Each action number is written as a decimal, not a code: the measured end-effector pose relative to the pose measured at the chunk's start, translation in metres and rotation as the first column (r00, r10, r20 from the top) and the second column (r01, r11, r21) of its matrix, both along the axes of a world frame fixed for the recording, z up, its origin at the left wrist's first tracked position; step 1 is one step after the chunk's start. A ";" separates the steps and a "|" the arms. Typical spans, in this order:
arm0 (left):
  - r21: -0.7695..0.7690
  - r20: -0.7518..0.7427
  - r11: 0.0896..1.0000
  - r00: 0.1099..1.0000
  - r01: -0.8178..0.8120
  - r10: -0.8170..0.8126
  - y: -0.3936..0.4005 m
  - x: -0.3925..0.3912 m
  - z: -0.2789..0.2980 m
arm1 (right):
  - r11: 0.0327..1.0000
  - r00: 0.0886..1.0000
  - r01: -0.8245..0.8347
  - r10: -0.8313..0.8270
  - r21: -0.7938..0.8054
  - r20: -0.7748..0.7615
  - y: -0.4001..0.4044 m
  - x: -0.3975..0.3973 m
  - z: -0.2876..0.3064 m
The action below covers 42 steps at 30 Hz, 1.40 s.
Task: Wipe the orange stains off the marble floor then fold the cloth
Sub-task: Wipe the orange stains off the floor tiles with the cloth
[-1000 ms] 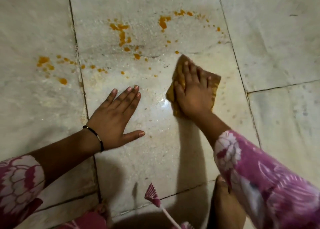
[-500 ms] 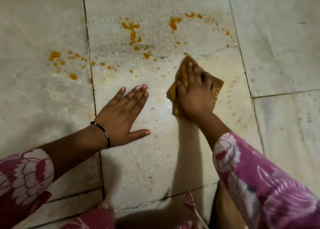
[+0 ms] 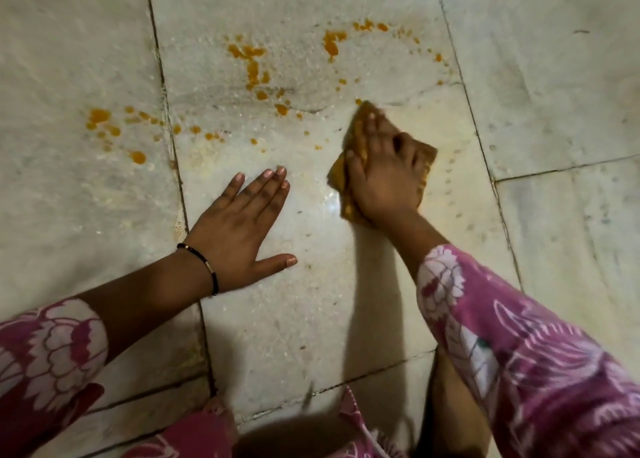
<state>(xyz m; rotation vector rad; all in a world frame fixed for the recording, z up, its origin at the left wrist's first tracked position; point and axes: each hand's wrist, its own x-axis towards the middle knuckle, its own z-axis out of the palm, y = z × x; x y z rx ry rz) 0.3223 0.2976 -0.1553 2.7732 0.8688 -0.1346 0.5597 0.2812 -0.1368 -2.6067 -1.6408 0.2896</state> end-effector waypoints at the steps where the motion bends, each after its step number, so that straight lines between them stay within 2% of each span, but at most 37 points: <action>1: -0.004 0.001 1.000 1.000 0.008 -0.008 0.000 -0.001 0.000 | 0.996 0.996 -0.089 0.089 -0.002 -0.005 -0.013 -0.012 -0.001; 3: -0.008 0.008 1.000 1.000 0.016 -0.016 0.000 -0.005 0.000 | 0.980 0.980 -0.198 0.198 -0.014 0.003 -0.053 -0.023 0.001; 5: -0.007 0.019 1.000 0.999 0.028 -0.028 -0.001 -0.008 -0.001 | 0.985 0.985 -0.170 0.171 -0.029 0.021 -0.093 -0.011 0.003; 8: 0.004 0.029 0.996 0.995 0.090 -0.090 0.003 -0.007 0.002 | 0.997 0.998 0.046 -0.043 -0.058 0.040 -0.116 0.035 0.003; 11: 0.057 0.019 0.947 0.948 0.316 -0.317 0.018 0.015 0.009 | 0.970 0.969 0.243 -0.243 -0.003 0.048 -0.077 0.074 -0.001; 12: 0.076 0.011 0.921 0.924 0.381 -0.383 0.024 0.025 0.012 | 0.966 0.965 0.257 -0.257 0.008 0.042 -0.057 0.077 -0.002; 14: 0.097 -0.012 0.886 0.890 0.454 -0.455 0.037 0.055 0.015 | 0.990 0.989 0.141 -0.141 0.011 0.036 -0.034 0.080 -0.004; 17: 0.088 -0.088 0.873 0.876 0.480 -0.473 0.048 0.097 0.009 | 0.976 0.974 -0.217 0.218 -0.014 0.067 -0.051 0.085 -0.003; 19: 0.065 -0.115 0.872 0.872 0.485 -0.477 0.047 0.109 0.000 | 0.964 0.962 -0.267 0.267 -0.010 0.065 -0.085 0.099 -0.003; 22: 0.058 -0.024 0.895 0.897 0.442 -0.441 0.042 0.108 -0.006 | 0.999 0.998 -0.019 0.017 0.031 0.066 -0.101 0.133 -0.001; 24: 0.062 0.022 0.898 0.899 0.436 -0.438 0.041 0.106 -0.006 | 0.983 0.982 0.170 -0.175 0.062 0.077 -0.075 0.153 -0.002; 26: 0.058 0.044 0.895 0.895 0.442 -0.445 0.041 0.106 -0.004 | 0.962 0.960 0.265 -0.269 0.064 0.077 -0.031 0.161 -0.005; 28: 0.059 0.048 0.891 0.891 0.449 -0.452 0.042 0.107 -0.003 | 0.970 0.969 0.237 -0.240 0.053 0.062 0.006 0.147 -0.005; 30: 0.061 0.039 0.892 0.892 0.448 -0.451 0.042 0.107 -0.002 | 0.995 0.996 0.090 -0.091 0.047 0.025 0.017 0.118 -0.005; 32: 0.062 0.022 0.891 0.892 0.450 -0.452 0.041 0.107 -0.001 | 0.999 0.999 -0.029 0.028 0.028 0.025 -0.009 0.092 -0.004; 33: 0.061 0.012 0.893 0.894 0.447 -0.448 0.041 0.107 0.000 | 0.999 0.999 -0.035 0.034 0.019 0.034 -0.030 0.086 -0.005; 35: 0.072 0.006 0.900 0.902 0.431 -0.432 0.040 0.106 0.001 | 1.000 0.997 0.023 -0.024 0.016 0.069 -0.070 0.087 -0.005; 37: 0.071 -0.004 0.904 0.906 0.422 -0.423 0.039 0.106 0.001 | 0.990 0.986 0.142 -0.143 0.022 0.089 -0.072 0.107 -0.003; 40: 0.062 -0.004 0.905 0.907 0.421 -0.422 0.038 0.106 0.002 | 0.939 0.937 0.341 -0.344 0.048 0.066 -0.017 0.130 -0.003; 42: 0.060 0.030 0.907 0.908 0.416 -0.418 0.040 0.106 0.003 | 0.948 0.948 0.314 -0.316 0.058 0.039 0.020 0.121 -0.003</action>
